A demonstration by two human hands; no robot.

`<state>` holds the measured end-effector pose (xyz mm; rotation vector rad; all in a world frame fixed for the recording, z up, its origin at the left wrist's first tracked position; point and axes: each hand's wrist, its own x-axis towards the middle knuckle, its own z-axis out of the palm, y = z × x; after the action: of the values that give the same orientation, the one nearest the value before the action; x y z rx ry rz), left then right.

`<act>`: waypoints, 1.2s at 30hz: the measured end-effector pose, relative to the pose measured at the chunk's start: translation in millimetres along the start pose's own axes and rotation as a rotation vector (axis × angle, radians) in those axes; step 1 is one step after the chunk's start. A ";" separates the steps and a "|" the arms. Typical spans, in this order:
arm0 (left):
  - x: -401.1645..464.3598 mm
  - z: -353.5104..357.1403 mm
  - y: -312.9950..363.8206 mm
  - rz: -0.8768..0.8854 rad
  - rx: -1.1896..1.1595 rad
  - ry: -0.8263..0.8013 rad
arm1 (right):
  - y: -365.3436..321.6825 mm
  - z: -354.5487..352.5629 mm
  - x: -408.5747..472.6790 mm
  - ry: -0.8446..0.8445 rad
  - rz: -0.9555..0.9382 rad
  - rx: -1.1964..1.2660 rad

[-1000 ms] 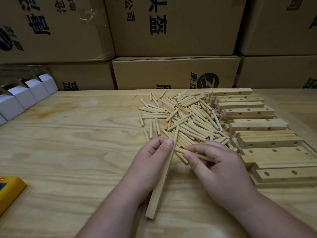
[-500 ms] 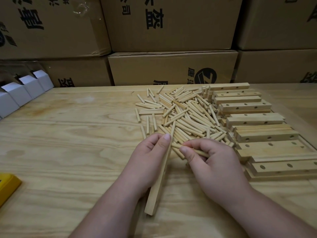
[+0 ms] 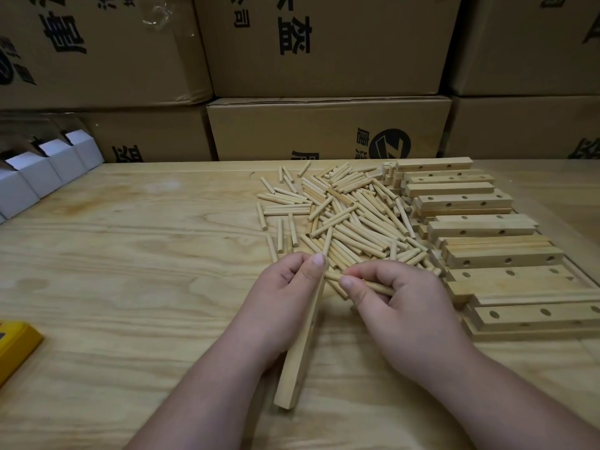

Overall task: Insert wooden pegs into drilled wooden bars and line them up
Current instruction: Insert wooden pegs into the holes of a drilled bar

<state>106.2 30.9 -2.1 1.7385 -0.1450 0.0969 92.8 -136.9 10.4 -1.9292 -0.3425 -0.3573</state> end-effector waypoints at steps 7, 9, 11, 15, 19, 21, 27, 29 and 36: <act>0.7 -1.5 -0.9 -0.016 0.015 -0.013 | 1.5 -1.6 1.4 -0.027 0.006 0.023; 0.6 -2.4 -0.7 -0.023 0.014 0.013 | 2.0 0.9 2.1 -0.006 -0.011 0.026; 2.0 -4.4 1.2 -0.086 -0.069 0.055 | 4.4 3.3 3.3 0.032 -0.020 0.022; 7.2 -9.4 1.7 -0.155 -0.349 0.070 | 9.5 4.8 4.7 0.132 -0.015 0.031; 2.8 -7.3 -7.8 0.028 -0.418 -0.092 | 14.8 -0.3 8.1 0.185 -0.020 0.002; 1.0 -6.1 -11.4 0.104 -0.305 -0.042 | 15.6 -1.4 8.8 0.196 -0.053 -0.039; 3.8 -2.3 -8.3 0.152 -0.269 0.120 | 15.8 0.0 6.6 0.106 -0.135 -0.095; 2.6 -0.5 -7.9 0.178 -0.255 0.106 | 17.0 1.1 5.6 0.034 -0.130 -0.071; 0.6 1.5 -6.8 0.142 -0.023 0.219 | 15.2 4.0 0.9 -0.152 -0.330 -0.229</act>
<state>107.8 30.6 -8.9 1.6815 -0.1077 0.3866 100.0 -138.7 -3.4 -2.1310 -0.7527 -0.4838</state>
